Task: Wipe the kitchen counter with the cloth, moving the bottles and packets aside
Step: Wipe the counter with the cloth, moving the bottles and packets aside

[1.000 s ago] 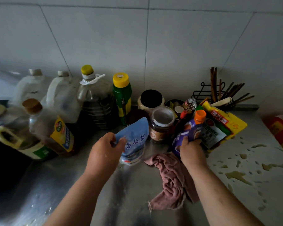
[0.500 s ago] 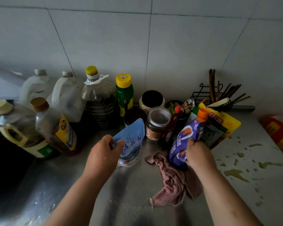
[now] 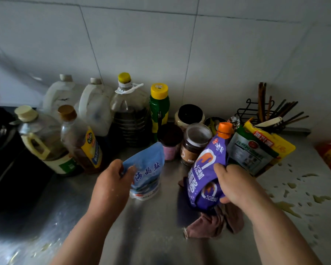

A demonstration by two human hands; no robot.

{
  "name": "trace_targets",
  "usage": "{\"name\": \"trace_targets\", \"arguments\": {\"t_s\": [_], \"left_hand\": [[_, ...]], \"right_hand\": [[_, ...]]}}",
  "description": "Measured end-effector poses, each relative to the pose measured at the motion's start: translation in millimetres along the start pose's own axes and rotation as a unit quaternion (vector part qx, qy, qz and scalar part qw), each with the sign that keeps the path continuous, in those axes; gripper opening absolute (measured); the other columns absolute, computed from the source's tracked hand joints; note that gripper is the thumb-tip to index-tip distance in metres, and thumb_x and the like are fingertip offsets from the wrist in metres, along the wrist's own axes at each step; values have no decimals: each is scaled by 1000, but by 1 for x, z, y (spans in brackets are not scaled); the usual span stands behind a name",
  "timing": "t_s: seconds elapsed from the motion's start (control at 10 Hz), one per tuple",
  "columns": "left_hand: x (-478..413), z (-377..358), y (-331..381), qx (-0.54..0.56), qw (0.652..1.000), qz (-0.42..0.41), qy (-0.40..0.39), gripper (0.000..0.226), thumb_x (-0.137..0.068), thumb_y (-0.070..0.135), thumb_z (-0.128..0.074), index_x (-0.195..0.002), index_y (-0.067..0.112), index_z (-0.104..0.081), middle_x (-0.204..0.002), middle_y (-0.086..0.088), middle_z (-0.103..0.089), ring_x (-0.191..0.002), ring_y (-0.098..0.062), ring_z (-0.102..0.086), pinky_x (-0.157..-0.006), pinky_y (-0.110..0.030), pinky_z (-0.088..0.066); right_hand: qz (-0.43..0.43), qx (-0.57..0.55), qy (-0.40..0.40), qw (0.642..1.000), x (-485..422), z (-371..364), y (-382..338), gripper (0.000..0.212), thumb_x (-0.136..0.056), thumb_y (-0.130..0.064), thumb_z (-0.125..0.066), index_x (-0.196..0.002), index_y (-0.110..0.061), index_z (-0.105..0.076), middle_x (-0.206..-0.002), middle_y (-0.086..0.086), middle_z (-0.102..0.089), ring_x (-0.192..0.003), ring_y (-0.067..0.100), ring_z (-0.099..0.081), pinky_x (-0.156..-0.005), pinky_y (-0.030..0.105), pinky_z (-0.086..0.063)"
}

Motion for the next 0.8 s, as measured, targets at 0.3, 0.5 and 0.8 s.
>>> {"name": "trace_targets", "arguments": {"t_s": [0.3, 0.5, 0.8], "left_hand": [[10, 76, -40, 18, 994, 55, 91, 28, -86, 31, -62, -73, 9, -51, -62, -5, -52, -56, -21, -44, -52, -33, -34], [17, 113, -65, 24, 989, 71, 130, 25, -87, 29, -62, -71, 13, -52, -64, -8, -58, -54, -22, -46, -51, -33, -35], [23, 127, -90, 47, 983, 102, 143, 26, -87, 27, -63, -68, 14, -50, -58, -3, -52, -51, -17, -41, -50, -31, -33]], "right_hand": [[157, 134, -20, 978, -9, -44, -121, 14, -98, -20, -40, -106, -10, -46, -114, 23, -59, -104, 37, -58, -82, 33, -46], [185, 133, 19, 973, -24, -71, -194, 37, -103, -19, -27, -125, -2, -51, -122, 20, -58, -113, 34, -56, -84, 35, -44], [126, -93, -64, 986, -46, -160, -236, 57, -93, -40, -51, -137, -8, -34, -129, 17, -58, -117, 36, -56, -92, 38, -44]]}}
Point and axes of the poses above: each hand's wrist, its own x-axis away from the middle knuckle, its own z-axis out of the back of the hand, y = z × x, the point moved 8 cm from there along -x, towards the middle knuckle
